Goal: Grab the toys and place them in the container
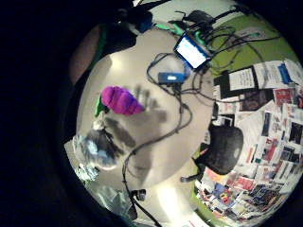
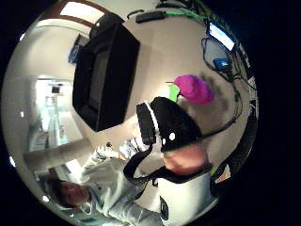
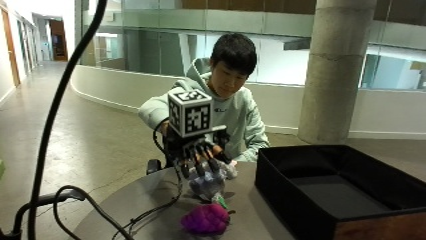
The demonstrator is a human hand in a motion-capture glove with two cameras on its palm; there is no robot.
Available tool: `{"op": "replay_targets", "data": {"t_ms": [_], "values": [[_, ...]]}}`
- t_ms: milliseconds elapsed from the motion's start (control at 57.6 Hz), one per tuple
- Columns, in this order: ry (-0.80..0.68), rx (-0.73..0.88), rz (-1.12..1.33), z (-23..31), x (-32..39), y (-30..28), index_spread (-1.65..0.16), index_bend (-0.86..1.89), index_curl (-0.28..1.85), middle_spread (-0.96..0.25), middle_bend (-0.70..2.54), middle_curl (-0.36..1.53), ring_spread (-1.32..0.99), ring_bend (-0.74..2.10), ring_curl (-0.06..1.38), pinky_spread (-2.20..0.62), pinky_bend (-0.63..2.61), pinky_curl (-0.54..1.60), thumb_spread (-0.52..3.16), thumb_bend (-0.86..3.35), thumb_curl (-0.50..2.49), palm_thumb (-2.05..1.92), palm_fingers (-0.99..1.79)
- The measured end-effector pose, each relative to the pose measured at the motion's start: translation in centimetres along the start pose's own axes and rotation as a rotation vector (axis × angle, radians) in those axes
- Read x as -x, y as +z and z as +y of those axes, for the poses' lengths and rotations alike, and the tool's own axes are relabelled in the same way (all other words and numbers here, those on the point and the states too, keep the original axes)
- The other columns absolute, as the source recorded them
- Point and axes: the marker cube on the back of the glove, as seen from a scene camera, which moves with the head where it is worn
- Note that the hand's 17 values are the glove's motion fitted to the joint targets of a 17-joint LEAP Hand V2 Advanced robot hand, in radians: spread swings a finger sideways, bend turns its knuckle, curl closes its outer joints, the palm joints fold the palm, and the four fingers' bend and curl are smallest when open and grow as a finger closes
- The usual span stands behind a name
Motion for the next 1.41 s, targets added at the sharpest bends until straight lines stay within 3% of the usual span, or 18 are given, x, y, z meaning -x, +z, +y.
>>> {"op": "replay_targets", "data": {"t_ms": [191,382,469,556,643,799,1060,1234,1407], "values": [[0.04,0.133,-0.038,-2.0,-0.5,7.9,-0.24,0.08,0.15,0.01,0.15,0.26,-0.08,0.36,0.19,0.0,0.92,0.34,1.44,0.01,0.22,-0.01,-0.2],[0.008,0.131,-0.07,-2.7,-0.5,13.7,-0.25,0.11,0.16,0.01,0.18,0.27,-0.07,0.37,0.22,0.01,0.89,0.34,1.35,-0.02,0.24,0.0,-0.11],[-0.015,0.03,-0.062,-2.7,-0.3,15.3,-0.26,0.11,0.15,-0.03,0.33,0.31,-0.14,0.59,0.26,-0.01,0.82,0.3,1.36,0.04,0.28,0.12,0.24],[-0.009,-0.068,-0.073,-3.1,-0.4,15.4,-0.25,0.1,0.11,-0.08,0.52,0.38,-0.25,0.91,0.32,-0.21,0.87,0.29,1.42,0.22,0.37,0.45,0.82],[0.002,-0.084,-0.094,-3.4,-0.2,15.2,-0.23,0.14,0.13,-0.11,0.55,0.41,-0.29,1.02,0.4,-0.32,0.89,0.33,1.29,0.26,0.45,0.61,0.94],[0.029,-0.089,0.015,-3.5,0.2,14.4,-0.21,0.31,0.19,-0.14,0.84,0.53,-0.33,1.09,0.47,-0.38,0.82,0.36,0.88,0.23,0.58,0.73,1.28],[0.062,0.033,0.024,-1.7,2.0,9.0,-0.22,0.61,0.34,-0.18,0.99,0.62,-0.33,1.25,0.54,-0.4,0.97,0.45,0.56,0.15,0.72,0.7,1.24],[0.045,-0.063,0.064,-0.4,4.1,1.4,-0.23,0.73,0.43,-0.19,1.09,0.68,-0.32,1.34,0.58,-0.4,1.04,0.5,0.48,0.11,0.79,0.67,1.18],[-0.028,-0.211,0.087,1.8,11.5,-6.9,-0.24,0.81,0.52,-0.19,1.16,0.72,-0.32,1.39,0.6,-0.39,1.07,0.53,0.42,0.09,0.85,0.66,1.13]]}}
